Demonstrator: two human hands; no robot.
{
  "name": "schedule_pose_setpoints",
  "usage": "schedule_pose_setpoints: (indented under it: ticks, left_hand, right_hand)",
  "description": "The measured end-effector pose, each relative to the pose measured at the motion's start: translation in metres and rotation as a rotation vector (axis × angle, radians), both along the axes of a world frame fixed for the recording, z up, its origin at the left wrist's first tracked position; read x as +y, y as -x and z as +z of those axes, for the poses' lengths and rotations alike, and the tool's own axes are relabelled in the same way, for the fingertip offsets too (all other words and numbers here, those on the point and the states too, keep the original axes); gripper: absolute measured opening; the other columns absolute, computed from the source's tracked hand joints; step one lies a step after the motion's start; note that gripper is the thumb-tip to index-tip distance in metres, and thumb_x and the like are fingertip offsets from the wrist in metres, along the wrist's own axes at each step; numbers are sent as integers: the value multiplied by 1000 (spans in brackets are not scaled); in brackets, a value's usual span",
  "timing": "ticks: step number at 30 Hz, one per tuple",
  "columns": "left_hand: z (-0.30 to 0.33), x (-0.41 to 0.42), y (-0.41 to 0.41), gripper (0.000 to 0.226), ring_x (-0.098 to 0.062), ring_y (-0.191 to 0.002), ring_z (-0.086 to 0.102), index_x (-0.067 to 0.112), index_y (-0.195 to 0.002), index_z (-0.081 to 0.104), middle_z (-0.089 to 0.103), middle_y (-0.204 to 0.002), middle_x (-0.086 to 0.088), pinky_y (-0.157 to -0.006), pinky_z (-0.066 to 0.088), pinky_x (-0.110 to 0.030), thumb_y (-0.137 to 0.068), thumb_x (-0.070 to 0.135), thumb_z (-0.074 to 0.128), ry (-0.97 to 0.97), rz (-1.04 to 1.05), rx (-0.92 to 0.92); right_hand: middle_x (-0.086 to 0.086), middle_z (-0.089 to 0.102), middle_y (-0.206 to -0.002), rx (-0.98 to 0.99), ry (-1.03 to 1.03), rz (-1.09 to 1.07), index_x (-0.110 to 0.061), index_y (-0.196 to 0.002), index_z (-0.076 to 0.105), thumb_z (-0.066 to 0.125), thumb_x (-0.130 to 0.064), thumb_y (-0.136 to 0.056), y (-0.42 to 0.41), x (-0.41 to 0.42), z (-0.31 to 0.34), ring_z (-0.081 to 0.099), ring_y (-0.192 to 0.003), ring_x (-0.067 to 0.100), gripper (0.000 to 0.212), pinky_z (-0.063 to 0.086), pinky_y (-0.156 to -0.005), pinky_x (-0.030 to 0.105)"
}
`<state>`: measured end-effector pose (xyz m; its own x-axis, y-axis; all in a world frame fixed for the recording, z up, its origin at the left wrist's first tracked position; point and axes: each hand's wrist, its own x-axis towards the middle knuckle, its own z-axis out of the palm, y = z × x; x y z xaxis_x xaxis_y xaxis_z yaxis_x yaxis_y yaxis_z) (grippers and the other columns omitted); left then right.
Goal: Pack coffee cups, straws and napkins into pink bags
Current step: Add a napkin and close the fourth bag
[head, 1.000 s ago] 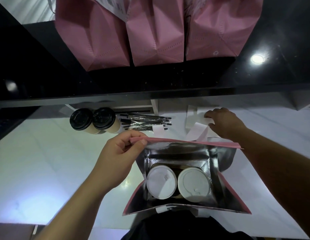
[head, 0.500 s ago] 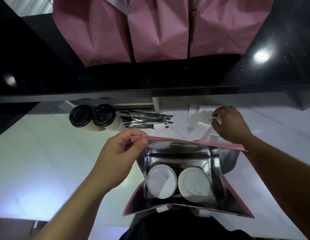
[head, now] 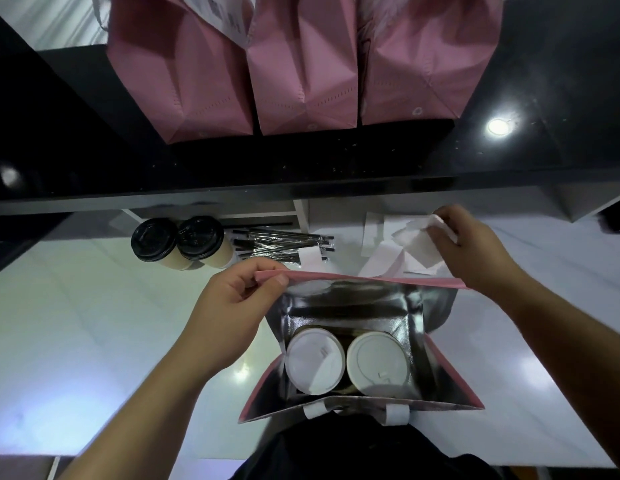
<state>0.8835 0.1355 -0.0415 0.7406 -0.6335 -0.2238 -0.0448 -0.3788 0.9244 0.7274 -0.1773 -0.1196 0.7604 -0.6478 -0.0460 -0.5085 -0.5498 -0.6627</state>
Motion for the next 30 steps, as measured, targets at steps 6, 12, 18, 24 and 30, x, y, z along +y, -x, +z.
schedule_pose_setpoints:
  ticks: [6, 12, 18, 24, 30]
  left_hand:
    - [-2, 3, 1, 25, -8, -83, 67, 35, -89, 76, 75, -85, 4, -75, 49, -18, -101, 16, 64, 18, -23, -17]
    - [-1, 5, 2, 21, -6, -83, 68, 30, -90, 76, 75, -86, 8, -75, 48, -25, -102, 21, 62, -8, -9, -59]
    - [1, 4, 4, 19, -4, -78, 67, 27, -92, 77, 75, -85, 6, -64, 48, -10, -102, 21, 62, 6, -23, -89]
    - [4, 8, 5, 18, -4, -83, 68, 30, -94, 76, 75, -85, 11, -65, 49, -10, -103, 24, 61, 0, -66, -108]
    - [5, 10, 9, 16, -3, -86, 67, 33, -93, 74, 74, -86, 15, -67, 49, -17, -102, 28, 62, -25, -84, -123]
  right_hand:
    - [-22, 66, -99, -210, -10, 63, -35, -112, 60, 60, -35, -98, 30, 40, 116, 65, -91, 3, 14, 51, -69, 17]
    - [-23, 68, -94, 64, 118, 496, -45, -103, 66, 54, -49, -91, 41, 105, 192, 64, -87, 1, 18, 53, -68, 22]
    - [-9, 70, -104, 334, 463, 713, -34, -112, 64, 51, -26, -99, 12, 169, 127, 65, -90, 16, 20, 57, -74, 38]
    - [-1, 71, -105, 572, 78, 594, -21, -113, 71, 52, -10, -97, -14, 177, 79, 65, -91, 19, 27, 53, -73, 29]
    - [6, 66, -123, 659, 152, 561, -19, -124, 65, 59, -22, -97, -19, 172, 52, 62, -107, 27, 28, 52, -89, 34]
